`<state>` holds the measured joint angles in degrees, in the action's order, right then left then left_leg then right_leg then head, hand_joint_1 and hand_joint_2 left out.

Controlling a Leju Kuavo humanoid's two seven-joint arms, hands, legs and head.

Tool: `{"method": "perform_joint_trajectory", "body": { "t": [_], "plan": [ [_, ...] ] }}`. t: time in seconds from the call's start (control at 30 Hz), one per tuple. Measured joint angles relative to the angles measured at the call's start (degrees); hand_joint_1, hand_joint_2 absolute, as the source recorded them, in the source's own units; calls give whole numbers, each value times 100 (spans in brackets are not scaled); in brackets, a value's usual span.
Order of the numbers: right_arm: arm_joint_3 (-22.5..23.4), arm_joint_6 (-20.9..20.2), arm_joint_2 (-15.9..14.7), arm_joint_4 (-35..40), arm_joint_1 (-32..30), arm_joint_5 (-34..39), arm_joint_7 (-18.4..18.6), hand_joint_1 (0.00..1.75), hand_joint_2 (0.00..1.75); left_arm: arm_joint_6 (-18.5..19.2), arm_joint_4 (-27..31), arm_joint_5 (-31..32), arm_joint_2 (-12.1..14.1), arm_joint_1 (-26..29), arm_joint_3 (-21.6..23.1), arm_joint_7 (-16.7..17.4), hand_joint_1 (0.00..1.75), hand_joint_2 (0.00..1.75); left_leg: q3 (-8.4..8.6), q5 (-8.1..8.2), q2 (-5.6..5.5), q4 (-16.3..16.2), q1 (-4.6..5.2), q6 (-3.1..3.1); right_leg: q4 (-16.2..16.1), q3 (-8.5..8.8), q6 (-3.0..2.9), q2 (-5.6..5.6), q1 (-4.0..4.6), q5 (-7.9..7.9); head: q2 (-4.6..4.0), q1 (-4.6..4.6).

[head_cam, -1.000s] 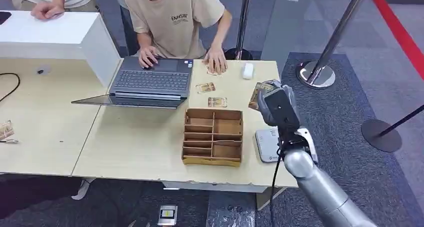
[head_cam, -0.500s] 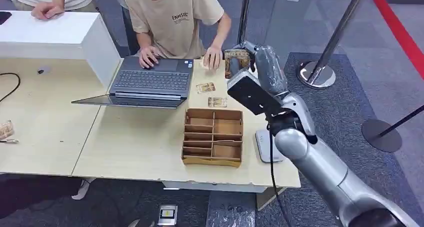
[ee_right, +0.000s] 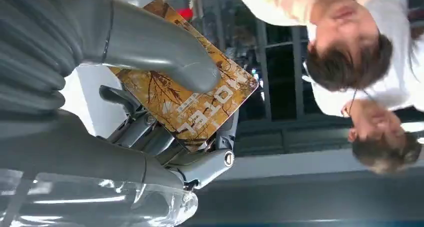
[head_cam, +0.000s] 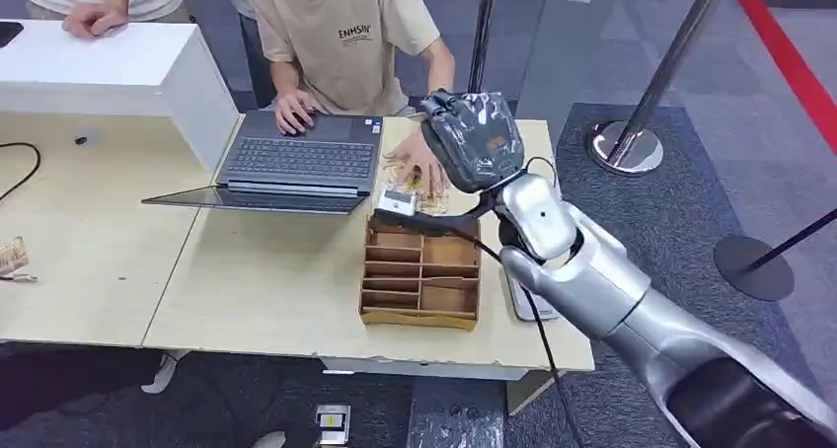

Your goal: Pass the card to the sensor for recognition and then transmit it.

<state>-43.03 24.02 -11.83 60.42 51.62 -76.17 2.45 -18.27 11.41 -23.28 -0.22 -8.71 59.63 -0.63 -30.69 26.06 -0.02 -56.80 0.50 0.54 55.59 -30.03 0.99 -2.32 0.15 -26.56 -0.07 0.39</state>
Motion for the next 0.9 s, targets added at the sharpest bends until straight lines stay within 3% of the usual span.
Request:
{"method": "perform_joint_trajectory", "body": {
  "t": [0.3, 0.67, 0.9],
  "plan": [
    [-486, 483, 70, -842, 109, -829, 173, 175, 175, 2, 0, -4, -18, -18, 57, 63, 0, 175, -1, 1, 1, 0, 0, 0, -1, -5, 0, 1, 0, -1, 0, -2],
    [-735, 590, 77, -1349, 106, -794, 229, 175, 175, 4, 0, -4, -13, -27, 101, 96, 0, 175, 0, 0, 2, 0, 0, 0, -1, -4, 0, 2, 0, 0, 0, -2],
    [-739, 614, 147, -1544, 105, -816, 251, 175, 175, 234, -2, -4, 98, -30, 147, -66, 0, 175, 1, 0, 3, 0, -1, 0, -1, -5, 0, 2, 1, 0, 0, -2]
  ]
}}
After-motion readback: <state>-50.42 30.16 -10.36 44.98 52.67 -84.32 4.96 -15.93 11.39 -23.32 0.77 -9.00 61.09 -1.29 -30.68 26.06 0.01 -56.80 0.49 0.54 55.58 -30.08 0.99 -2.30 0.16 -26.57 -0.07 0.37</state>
